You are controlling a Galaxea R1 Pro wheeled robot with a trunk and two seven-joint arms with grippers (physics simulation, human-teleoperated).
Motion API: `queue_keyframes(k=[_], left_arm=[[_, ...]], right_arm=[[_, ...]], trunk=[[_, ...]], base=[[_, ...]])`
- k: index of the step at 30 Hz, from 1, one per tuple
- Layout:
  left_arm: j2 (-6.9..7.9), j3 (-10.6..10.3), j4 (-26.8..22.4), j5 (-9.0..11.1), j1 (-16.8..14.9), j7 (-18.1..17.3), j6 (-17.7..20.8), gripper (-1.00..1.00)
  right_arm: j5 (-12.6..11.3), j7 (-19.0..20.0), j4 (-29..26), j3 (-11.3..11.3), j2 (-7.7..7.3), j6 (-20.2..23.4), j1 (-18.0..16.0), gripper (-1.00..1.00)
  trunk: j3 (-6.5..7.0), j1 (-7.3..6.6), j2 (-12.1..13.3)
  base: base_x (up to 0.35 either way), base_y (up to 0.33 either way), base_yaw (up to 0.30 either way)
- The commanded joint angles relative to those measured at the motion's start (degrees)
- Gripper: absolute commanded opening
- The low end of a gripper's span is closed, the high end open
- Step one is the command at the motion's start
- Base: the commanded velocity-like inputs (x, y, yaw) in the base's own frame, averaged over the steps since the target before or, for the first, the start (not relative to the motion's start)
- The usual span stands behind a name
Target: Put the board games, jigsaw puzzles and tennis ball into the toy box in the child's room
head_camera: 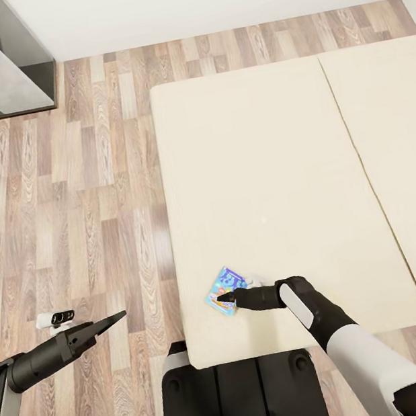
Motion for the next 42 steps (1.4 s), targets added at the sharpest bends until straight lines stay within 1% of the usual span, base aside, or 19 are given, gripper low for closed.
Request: queue_keyframes(k=[1, 42], left_arm=[[0.02, 0.00, -0.01, -0.05, -0.01, -0.23, 0.61, 1.00], [0.02, 0.03, -0.01, -0.14, -0.01, -0.23, 0.61, 1.00]], right_arm=[[0.04, 0.10, -0.04, -0.01, 0.00, 0.23, -0.01, 1.00], [0.04, 0.00, -0.04, -0.01, 0.00, 0.23, -0.01, 1.00]], trunk=[[-0.06, 0.03, -0.09], [-0.06, 0.03, -0.09]], base=[[0.000, 0.000, 0.000], [-0.004, 0.016, 0.000]])
